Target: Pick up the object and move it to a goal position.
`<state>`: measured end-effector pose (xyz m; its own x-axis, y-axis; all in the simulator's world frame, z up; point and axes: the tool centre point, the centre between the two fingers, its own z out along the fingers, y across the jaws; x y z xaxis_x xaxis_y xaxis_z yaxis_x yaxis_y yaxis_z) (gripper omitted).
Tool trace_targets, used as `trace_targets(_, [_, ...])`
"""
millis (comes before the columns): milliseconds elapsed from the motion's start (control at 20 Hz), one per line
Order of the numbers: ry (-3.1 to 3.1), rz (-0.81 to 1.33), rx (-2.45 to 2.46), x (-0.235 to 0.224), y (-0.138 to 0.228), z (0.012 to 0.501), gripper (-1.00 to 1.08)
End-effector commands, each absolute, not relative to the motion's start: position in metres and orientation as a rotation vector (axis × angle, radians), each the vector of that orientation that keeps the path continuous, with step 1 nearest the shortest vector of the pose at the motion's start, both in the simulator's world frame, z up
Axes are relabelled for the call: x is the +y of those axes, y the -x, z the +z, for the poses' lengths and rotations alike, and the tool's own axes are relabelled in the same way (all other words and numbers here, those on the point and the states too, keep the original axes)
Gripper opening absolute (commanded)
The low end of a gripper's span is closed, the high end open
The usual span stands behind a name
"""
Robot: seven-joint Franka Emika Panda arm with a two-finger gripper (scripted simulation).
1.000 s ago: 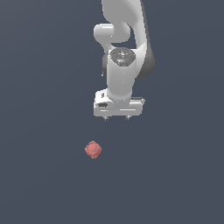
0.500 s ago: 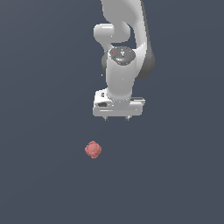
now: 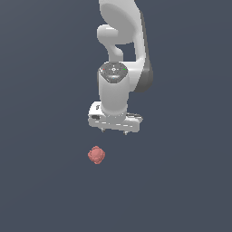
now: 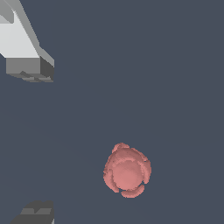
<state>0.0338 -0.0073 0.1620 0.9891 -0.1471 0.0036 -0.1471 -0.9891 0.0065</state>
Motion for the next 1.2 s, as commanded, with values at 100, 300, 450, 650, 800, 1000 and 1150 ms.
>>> trace_targets(100, [-3.107, 0.002, -0.452, -0.032, -0.054, 0.143, 1.00])
trace_targets(300, [-3.074, 0.000, -0.651, -0.056, -0.071, 0.124, 1.00])
trace_targets(450, [-3.047, 0.000, -0.766, -0.070, -0.080, 0.112, 1.00])
trace_targets(650, [-3.017, 0.000, -0.877, -0.084, -0.088, 0.099, 1.00])
trace_targets(800, [-3.001, 0.000, -0.930, -0.091, -0.091, 0.093, 1.00])
trace_targets(1000, [-2.990, 0.000, -0.963, -0.095, -0.093, 0.090, 1.00])
trace_targets(1150, [-2.992, -0.001, -0.957, -0.095, -0.092, 0.089, 1.00])
